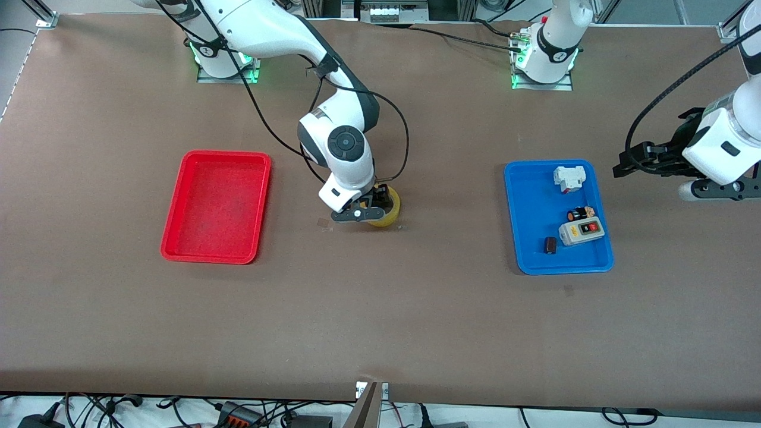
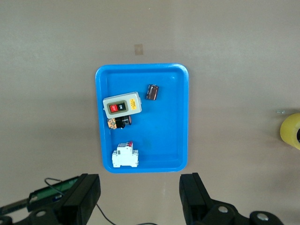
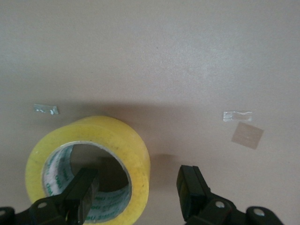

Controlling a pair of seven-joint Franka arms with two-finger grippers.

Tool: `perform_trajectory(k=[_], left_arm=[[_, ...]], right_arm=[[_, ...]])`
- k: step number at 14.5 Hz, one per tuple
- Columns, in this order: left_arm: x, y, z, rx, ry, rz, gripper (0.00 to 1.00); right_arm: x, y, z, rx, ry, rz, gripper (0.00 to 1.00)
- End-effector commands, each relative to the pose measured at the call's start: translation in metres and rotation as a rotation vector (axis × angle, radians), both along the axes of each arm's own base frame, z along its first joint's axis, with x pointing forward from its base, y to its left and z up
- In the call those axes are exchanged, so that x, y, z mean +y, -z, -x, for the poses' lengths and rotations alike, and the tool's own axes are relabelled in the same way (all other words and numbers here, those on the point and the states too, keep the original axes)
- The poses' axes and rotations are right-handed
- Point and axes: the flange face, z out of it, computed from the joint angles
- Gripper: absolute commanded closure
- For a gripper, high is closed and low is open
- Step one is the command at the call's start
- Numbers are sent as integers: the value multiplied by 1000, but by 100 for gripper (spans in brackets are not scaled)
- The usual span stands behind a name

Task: Place and move tape with both arms
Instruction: 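Withdraw the left gripper while the right gripper lowers onto the tape, then grasp the tape roll with the right gripper and lift it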

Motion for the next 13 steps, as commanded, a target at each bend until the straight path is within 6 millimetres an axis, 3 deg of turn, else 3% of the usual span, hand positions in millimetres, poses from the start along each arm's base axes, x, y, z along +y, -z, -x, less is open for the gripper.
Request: perform_trajectory(k=[1,5,9,10,11,13], left_arm=[[-4,-8,-4,-27,23,2,0],[-1,-8,-5,-28,16,8,0],[-5,-3,-4,-15,18,10,0],[-5,0,-3,-9,16,10,0],[-4,0,-3,-12,13,8,0],[-2,0,-3,-17,8,1,0]], right_arm=[[9,10,4,3,9,-6,2],[7,23,5,13,5,8,2],[8,23,3,-8,4,-9,3],[8,22,2,-12,-2,-8,17],[8,22,2,-13,-7,-7,41],[9,21,3,-17,-9,-9,77]])
